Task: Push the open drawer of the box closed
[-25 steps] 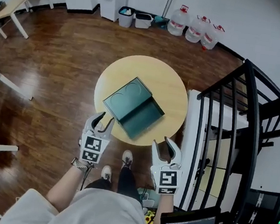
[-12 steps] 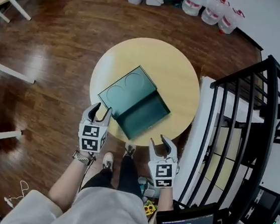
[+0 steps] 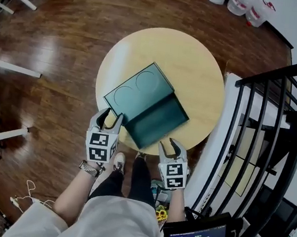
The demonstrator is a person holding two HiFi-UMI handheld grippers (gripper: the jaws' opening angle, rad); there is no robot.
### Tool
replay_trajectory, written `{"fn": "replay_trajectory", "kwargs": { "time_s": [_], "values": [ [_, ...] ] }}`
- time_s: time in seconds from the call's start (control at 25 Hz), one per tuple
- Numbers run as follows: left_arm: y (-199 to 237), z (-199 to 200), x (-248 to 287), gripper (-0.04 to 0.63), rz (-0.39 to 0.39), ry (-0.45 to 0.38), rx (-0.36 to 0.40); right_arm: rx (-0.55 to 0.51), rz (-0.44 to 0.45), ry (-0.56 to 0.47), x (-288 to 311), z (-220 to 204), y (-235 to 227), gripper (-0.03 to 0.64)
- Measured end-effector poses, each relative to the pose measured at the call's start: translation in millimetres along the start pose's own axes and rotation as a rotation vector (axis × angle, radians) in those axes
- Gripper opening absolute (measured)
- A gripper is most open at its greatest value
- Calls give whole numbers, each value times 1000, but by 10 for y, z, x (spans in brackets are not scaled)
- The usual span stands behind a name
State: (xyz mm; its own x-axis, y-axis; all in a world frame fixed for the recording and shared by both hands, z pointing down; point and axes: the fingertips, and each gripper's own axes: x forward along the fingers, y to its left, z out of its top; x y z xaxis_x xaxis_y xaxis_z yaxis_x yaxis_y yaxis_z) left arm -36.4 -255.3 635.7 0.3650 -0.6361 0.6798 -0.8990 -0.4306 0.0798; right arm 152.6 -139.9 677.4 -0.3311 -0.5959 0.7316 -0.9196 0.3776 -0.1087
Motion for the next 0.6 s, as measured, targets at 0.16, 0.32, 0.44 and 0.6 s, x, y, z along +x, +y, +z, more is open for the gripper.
{"fn": "replay_trajectory", "kwargs": {
  "time_s": [0.16, 0.32, 0.44, 0.6],
  "values": [
    [26, -28, -34, 209, 19, 4, -6, 4, 19, 41, 149, -54, 9, 151],
    [34, -27, -44, 209, 28, 6, -17, -14, 32, 63, 219, -24, 18, 150],
    [43, -30, -65, 209, 33, 2, -25, -29, 34, 64, 256, -6, 38, 139],
    [43, -42, -79, 207, 33, 4, -32, -56, 23, 56, 263, 30, 30, 81]
  ]
}}
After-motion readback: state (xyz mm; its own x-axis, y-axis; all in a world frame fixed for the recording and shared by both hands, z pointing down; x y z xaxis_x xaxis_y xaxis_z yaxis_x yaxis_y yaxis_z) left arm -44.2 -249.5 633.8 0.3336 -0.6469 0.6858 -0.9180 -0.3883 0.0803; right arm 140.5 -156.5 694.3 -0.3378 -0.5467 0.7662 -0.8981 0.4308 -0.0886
